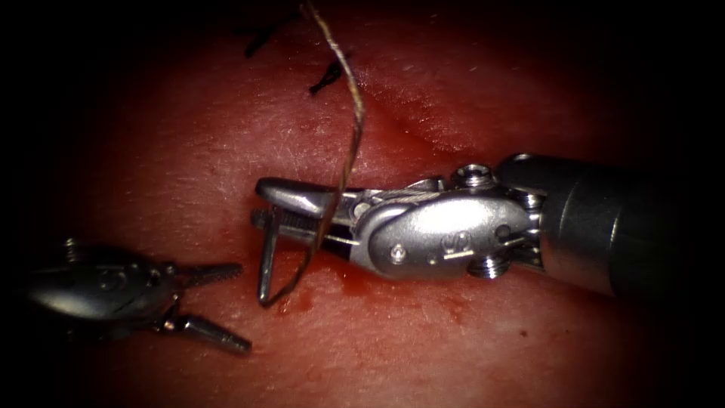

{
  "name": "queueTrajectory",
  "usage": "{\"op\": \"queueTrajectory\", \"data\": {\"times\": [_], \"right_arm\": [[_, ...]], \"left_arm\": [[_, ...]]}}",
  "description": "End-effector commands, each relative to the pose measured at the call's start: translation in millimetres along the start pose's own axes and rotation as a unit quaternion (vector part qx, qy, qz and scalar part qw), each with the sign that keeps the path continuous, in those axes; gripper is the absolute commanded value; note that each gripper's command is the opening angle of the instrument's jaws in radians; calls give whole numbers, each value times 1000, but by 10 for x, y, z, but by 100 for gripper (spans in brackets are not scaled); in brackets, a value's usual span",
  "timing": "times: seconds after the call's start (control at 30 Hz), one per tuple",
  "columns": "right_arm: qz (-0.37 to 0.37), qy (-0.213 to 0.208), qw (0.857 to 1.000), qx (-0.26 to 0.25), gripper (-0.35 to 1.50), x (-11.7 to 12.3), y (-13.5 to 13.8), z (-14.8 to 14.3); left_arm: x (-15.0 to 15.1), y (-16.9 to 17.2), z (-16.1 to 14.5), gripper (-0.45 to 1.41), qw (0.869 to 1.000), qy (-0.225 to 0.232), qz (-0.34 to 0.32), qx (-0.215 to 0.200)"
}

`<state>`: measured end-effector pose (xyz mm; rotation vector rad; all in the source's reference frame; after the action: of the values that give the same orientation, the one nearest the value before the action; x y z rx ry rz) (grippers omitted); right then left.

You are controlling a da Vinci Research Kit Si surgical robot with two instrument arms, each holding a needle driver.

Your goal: Wound Closure

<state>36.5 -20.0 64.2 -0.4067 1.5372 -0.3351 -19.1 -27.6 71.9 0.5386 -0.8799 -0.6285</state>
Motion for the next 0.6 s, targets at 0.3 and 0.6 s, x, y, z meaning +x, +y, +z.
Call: {"op": "queueTrajectory", "data": {"times": [0.3, 0.6], "right_arm": [[12, -2, 1000, -5, -35, -8, 1, 4], [46, -16, 999, 15, -35, -24, -22, -6]], "left_arm": [[-1, 1, 9, 46, 1000, 1, 0, -1], [-1, 1, 9, 46, 1000, 1, 0, -1]]}}
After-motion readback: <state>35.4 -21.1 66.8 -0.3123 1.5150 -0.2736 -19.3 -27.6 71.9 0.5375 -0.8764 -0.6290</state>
